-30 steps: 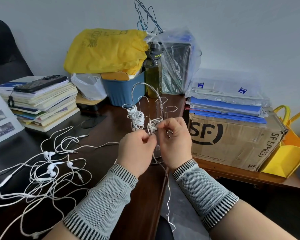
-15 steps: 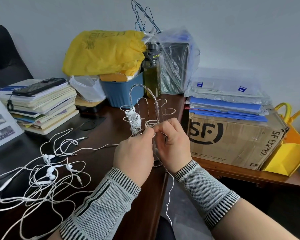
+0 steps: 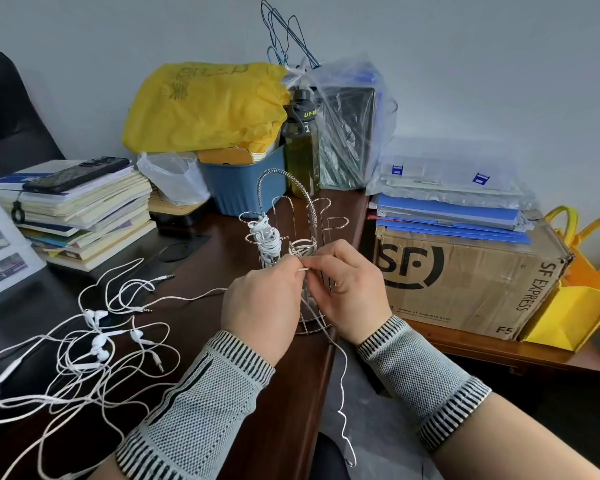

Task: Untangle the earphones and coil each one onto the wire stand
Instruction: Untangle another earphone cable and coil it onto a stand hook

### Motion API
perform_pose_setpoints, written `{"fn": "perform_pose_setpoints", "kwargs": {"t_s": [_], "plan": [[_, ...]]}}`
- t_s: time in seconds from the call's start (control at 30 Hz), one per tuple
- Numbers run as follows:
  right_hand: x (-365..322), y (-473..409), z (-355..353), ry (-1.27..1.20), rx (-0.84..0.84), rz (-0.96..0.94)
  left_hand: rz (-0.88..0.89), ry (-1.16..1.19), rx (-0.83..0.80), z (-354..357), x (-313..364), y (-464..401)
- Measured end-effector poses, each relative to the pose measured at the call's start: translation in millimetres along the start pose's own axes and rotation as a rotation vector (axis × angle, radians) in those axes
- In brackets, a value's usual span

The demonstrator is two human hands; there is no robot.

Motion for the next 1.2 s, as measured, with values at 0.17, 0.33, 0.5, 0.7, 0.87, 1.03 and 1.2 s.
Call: {"fn": "perform_pose_setpoints", "kwargs": {"t_s": [0.17,0.33,0.5,0.7,0.87,1.03,1.2], "plan": [[1,3,-1,-0.028,0.006,0.05,-0.032,0.015,0.035,-15,-1,-1],[5,7,-2,-0.094,0.044,0.178,-0.144,0.087,-0.138,-25,-24,-6],[11,8,0,-0.146,0.119,0.347,-0.283,0.69,0.014,-31,-23,-9],[12,9,2,-0.257,0.121,0.537,-0.316,0.554,0.125,-23,-15,-19],[10,7,6,-0.317,0.119,0.627,-0.203,0.449,0.258,-35,-5,-19],[13,8,12,-0.351,0.117,0.73,-0.218,0.159,0.127,-31,-10,-33],[15,5,11,-0.357,0.088,0.757,-0.251,0.126,0.073,-30,-19,-29]]}}
Point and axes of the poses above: each hand's wrist, its own y-axis away from the middle knuckle, its own z-axis out of the palm, x = y × z, the point moved 5 cm from there along -y, towards the middle knuckle, and after that the axes turned 5 degrees about -y, right-handed, at the moved point
